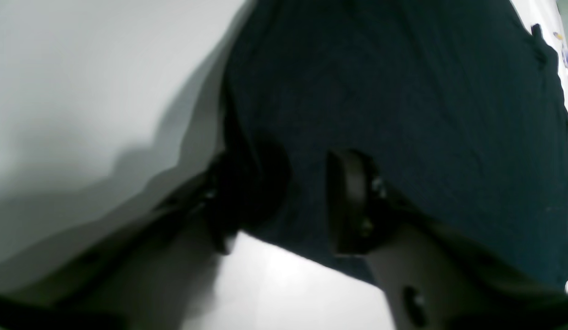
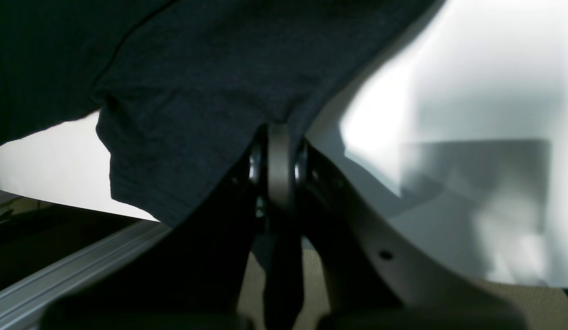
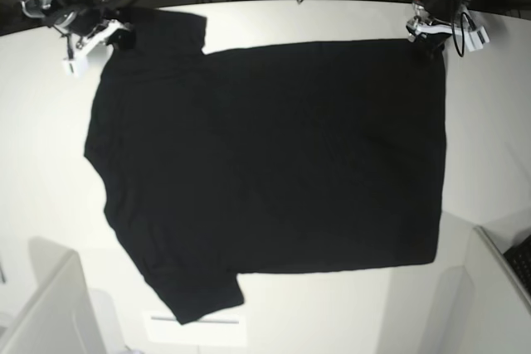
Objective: Fold the T-shirt properly
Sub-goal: 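Lift the collar edge with both grippers and pull it toward the hem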
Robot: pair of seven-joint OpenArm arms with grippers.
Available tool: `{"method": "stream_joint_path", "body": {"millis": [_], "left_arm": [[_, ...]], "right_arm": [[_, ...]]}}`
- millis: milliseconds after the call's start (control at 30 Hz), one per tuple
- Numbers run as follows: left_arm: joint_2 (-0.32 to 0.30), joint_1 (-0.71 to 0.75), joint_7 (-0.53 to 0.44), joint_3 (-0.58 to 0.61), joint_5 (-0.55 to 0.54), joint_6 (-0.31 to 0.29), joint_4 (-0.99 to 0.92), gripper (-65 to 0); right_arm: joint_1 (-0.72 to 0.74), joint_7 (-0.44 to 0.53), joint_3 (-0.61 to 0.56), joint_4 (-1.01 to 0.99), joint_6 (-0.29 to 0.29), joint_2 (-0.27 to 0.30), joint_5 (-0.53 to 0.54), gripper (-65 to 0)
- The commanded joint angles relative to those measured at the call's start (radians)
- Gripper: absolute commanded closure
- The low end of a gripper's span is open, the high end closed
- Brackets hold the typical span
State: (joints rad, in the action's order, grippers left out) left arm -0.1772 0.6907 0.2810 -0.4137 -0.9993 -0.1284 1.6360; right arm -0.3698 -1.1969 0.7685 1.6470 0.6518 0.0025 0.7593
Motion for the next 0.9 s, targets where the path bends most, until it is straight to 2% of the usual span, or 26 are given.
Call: {"method": "stream_joint_path", "body": {"millis": [0, 167, 200, 233, 267, 300, 600, 700, 767, 867], "left_arm": [[-0.003, 0.014, 0.022, -0.004, 0.003, 0.011, 0.005, -24.4], [-0.003, 0.014, 0.022, -0.004, 0.003, 0.011, 0.005, -22.7], [-0.005, 0.014, 0.022, -0.004, 0.003, 0.011, 0.005, -19.3], [-0.006, 0.014, 0.022, -0.004, 0.004, 0.011, 0.005, -13.3], [-0.006, 0.016, 0.022, -0.004, 0.006, 0.011, 0.005, -4.3], [-0.006, 0.019, 0.022, -0.004, 0.007, 0.011, 0.005, 0.0], [-0.035, 0.077, 0.022, -0.006, 0.009, 0.011, 0.016, 0.0], [-0.055, 0.110, 0.021, -0.006, 0.009, 0.011, 0.017, 0.0], [-0.060, 0.126, 0.019, -0.006, 0.012, 0.011, 0.033, 0.0], [-0.054, 0.146, 0.021, -0.006, 0.061, 0.011, 0.097, 0.0]], "right_arm": [[-0.004, 0.010, 0.007, 0.012, -0.002, 0.012, 0.015, 0.0], [-0.004, 0.010, 0.007, 0.012, -0.002, 0.012, 0.015, 0.0], [-0.004, 0.010, 0.009, 0.012, -0.002, 0.012, 0.015, 0.0], [-0.005, 0.010, 0.009, 0.012, -0.002, 0.012, 0.015, 0.0], [-0.007, 0.010, 0.010, 0.012, -0.002, 0.012, 0.015, 0.0], [-0.013, 0.010, 0.010, 0.014, -0.002, 0.012, 0.015, 0.0], [-0.080, 0.018, 0.006, 0.078, 0.007, 0.014, 0.016, 0.0], [-0.117, 0.018, 0.003, 0.144, 0.046, 0.012, 0.019, 0.0], [-0.134, 0.016, 0.010, 0.180, 0.046, 0.007, 0.019, 0.0], [-0.148, 0.012, 0.010, 0.227, 0.046, 0.006, 0.021, 0.0]]}}
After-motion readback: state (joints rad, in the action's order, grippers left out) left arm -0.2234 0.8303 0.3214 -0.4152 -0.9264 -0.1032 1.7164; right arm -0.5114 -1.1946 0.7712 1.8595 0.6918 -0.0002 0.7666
